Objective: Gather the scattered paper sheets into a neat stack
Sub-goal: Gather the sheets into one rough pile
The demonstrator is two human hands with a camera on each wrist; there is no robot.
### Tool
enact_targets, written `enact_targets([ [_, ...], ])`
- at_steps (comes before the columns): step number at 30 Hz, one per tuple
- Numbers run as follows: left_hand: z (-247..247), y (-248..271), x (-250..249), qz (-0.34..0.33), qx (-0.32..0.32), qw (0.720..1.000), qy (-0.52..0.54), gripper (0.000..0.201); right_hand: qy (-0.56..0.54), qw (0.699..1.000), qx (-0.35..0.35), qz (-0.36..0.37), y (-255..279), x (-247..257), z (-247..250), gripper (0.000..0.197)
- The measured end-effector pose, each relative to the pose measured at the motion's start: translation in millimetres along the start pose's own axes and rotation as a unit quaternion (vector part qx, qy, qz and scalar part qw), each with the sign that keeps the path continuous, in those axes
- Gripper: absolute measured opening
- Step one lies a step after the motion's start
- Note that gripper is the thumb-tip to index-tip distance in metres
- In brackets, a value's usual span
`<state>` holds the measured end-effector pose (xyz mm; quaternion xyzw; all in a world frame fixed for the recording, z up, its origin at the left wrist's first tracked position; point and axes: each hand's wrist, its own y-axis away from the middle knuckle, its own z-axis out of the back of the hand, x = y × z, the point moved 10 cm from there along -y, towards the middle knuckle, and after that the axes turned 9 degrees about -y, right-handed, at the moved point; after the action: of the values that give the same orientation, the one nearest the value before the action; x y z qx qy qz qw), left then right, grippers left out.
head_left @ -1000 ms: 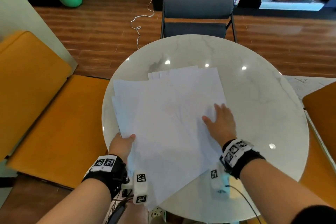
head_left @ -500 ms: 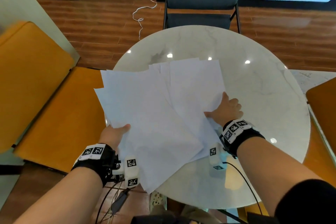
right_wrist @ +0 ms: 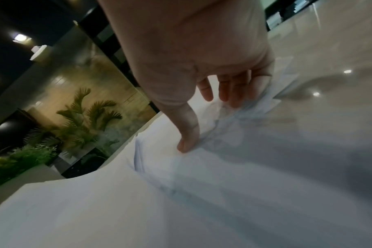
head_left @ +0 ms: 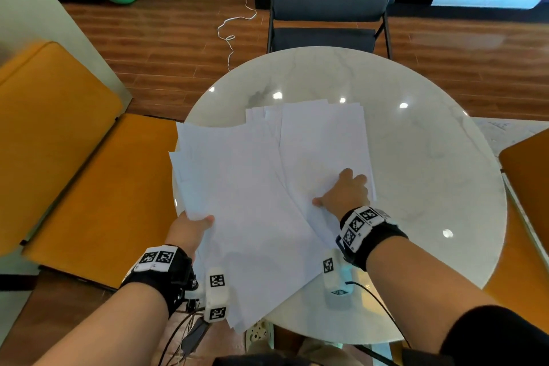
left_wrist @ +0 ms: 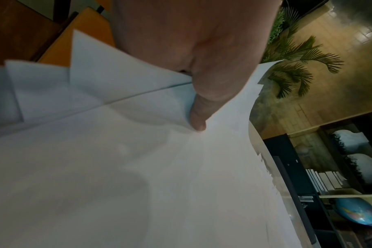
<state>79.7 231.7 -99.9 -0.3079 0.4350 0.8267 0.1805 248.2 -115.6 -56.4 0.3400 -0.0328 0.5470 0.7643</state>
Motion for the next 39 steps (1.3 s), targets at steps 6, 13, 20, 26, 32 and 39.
enact_targets([
  [6, -11.2, 9.5, -5.9, -0.005, 0.036, 0.999, 0.015, 0.037, -0.027, 0.996, 0.059, 0.055, 8.4, 10.5, -27.5, 0.030],
  [13, -16.4, 8.7, -3.2, 0.045, 0.094, 0.991, 0.079, 0.040, -0.340, 0.922, 0.164, 0.087, 25.2, 36.8, -38.6, 0.036],
  [20, -48.9, 38.2, -29.6, 0.023, 0.218, 0.970, 0.109, 0.041, -0.541, 0.775, 0.327, -0.028, 46.8, 39.3, -67.3, 0.047],
  [26, -31.5, 24.9, -19.1, 0.053, 0.101, 0.988, 0.106, 0.036, -0.507, 0.815, 0.279, -0.011, 39.4, 45.9, -70.7, 0.056],
  [32, -6.4, 16.8, -22.9, 0.021, 0.047, 0.997, 0.062, 0.028, -0.134, 0.987, -0.082, -0.029, -7.3, -2.8, 12.4, 0.092],
  [39, 4.1, 5.6, -20.7, 0.009, 0.016, 1.000, 0.010, 0.030, -0.029, 0.994, -0.087, -0.051, -24.2, 1.5, 12.2, 0.114],
])
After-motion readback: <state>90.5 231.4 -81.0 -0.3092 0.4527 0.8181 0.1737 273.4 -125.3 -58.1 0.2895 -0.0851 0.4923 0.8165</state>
